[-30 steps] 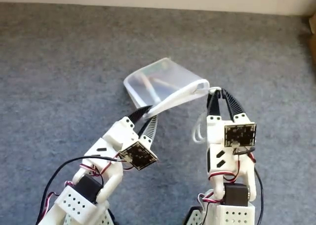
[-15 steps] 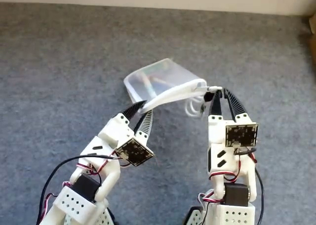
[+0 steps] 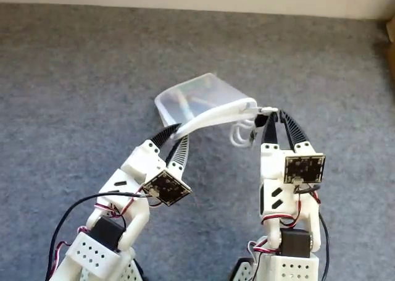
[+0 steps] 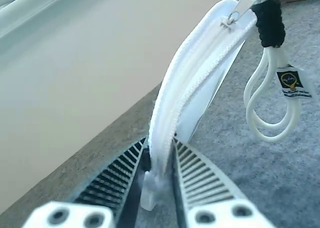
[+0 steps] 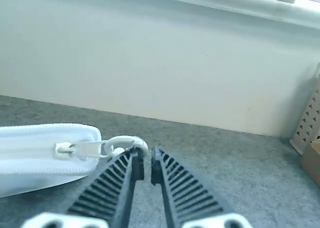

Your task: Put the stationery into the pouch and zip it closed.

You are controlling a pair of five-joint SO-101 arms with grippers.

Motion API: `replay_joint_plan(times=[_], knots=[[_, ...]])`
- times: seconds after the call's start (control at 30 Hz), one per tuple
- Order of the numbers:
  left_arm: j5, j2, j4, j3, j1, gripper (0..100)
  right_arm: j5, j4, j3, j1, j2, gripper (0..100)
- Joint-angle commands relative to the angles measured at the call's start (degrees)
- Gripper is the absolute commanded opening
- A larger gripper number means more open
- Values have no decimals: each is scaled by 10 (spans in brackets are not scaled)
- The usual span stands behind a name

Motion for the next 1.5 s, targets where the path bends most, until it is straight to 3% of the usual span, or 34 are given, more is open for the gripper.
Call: replay_joint_plan(times=[0.0,0.13,0.33,0.57,0.73,1.1,1.2,1.3,1.47], knots=[[1,-7,-7,-26,-37,6,-18,-12,-11,27,-8,9],[1,-7,-6,-25,-36,6,-15,59,-20,-19,-8,16],[1,-7,-7,-25,-36,6,-15,160,-74,-87,-8,143],[1,-7,-7,-25,-36,6,-10,186,-77,-150,-8,149],[1,-7,-6,-25,-36,6,54,218,-82,-196,-8,149],[1,-7,-6,-24,-36,8,56,219,-81,-197,-8,149],[2,-7,-5,-24,-36,66,56,219,-81,-196,-8,149],[50,-7,8,-27,-40,133,56,219,-81,-196,-8,149],[97,-7,33,-40,-41,147,56,219,-81,-196,-8,149]])
